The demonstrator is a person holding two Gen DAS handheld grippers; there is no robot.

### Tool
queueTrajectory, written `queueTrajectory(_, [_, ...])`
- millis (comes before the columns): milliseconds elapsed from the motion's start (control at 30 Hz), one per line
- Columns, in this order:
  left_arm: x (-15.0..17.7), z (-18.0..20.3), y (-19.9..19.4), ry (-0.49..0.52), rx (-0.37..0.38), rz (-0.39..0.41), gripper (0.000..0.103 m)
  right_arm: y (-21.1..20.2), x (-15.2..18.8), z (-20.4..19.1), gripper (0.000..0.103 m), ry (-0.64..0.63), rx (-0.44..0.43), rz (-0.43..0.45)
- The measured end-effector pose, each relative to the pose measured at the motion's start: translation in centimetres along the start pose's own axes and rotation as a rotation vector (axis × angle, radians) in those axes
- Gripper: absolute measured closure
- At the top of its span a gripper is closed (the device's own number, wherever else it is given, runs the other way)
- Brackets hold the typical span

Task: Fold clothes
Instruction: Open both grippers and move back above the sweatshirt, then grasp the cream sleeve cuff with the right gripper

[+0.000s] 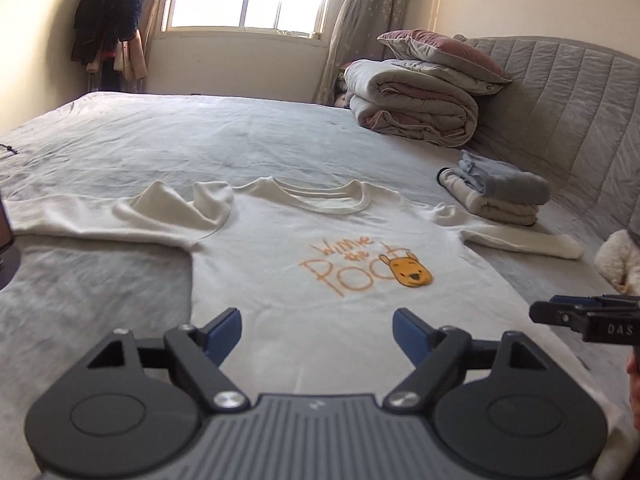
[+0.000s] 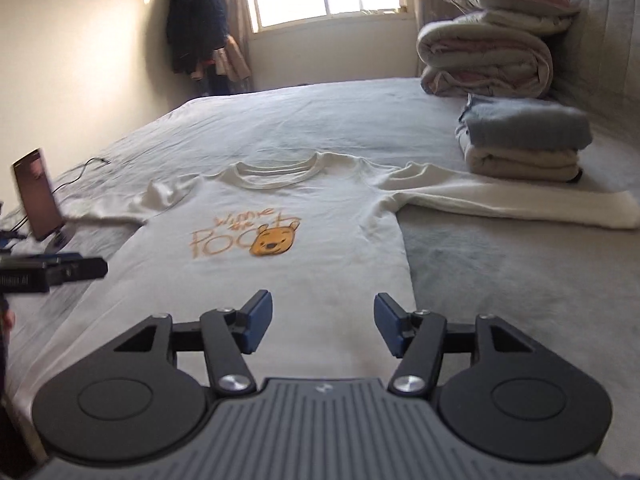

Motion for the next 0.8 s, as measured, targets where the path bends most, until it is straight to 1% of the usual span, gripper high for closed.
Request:
queueTrajectory(100, [0.9,-0.9,2.4,-0.006,-0.038,-0.054,0.019,2.7,0.0,1.1,0.043,0.032,0.05,-0.025])
queueTrajectory(133, [1.6,-1.4,2.8,-0.003,-0.041,-0.079,0.019,2.9,0.5,1.4,0.042,0.03,0.044,-0.029])
queueTrajectory(167, [2.4,-1.6,2.8,0.013,-0.036,-0.079,0.019,3.1,1.1,1.8,0.043,0.027,0.035,-0.031])
queueTrajectory(200, [3.2,-1.7,2.3,0.037,-0.02,-0.057,0.017,2.7,1.6,1.9,0.042,0.01,0.021,-0.02])
queueTrajectory(267, [4.0,-1.6,1.1,0.068,0.014,-0.057,0.013,1.8,2.3,2.0,0.042,-0.015,0.001,-0.02])
queueTrajectory(300, [4.2,-1.6,0.6,0.086,0.023,-0.066,0.012,1.3,2.5,2.1,0.042,-0.023,-0.007,-0.026])
queueTrajectory(367, [3.9,-1.1,0.4,0.136,-0.004,-0.118,0.011,0.9,2.4,2.1,0.042,-0.051,-0.018,-0.056])
queueTrajectory(400, [3.5,-0.9,0.5,0.147,-0.024,-0.144,0.01,0.9,2.0,2.0,0.039,-0.065,-0.017,-0.075])
queueTrajectory(467, [2.1,-0.5,0.9,0.133,-0.065,-0.186,0.01,1.0,1.0,1.9,0.033,-0.081,-0.006,-0.109])
queueTrajectory(533, [0.6,-0.2,1.4,0.107,-0.101,-0.22,0.008,1.2,-0.7,2.4,0.033,-0.048,0.001,-0.118])
queueTrajectory(633, [-2.1,0.1,2.5,0.022,-0.089,-0.202,0.006,1.5,-3.3,3.6,0.033,0.033,-0.001,-0.11])
queueTrajectory(733, [-4.4,0.3,3.7,-0.028,-0.092,-0.176,0.004,2.1,-5.7,5.4,0.029,0.128,0.005,-0.083])
queueTrajectory(800, [-5.6,0.4,4.8,-0.044,-0.109,-0.164,0.001,2.8,-6.9,7.1,0.028,0.198,0.023,-0.071])
Point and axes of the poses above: each gripper's, at about its wrist camera, not at the fingertips, and y roughly the way its jaws point, z to its right, x to its underside, the point moved 4 cm from there along y, roughly the way its jaws point, and after that the axes turned 8 degrees about -z, right-handed, at the moved point
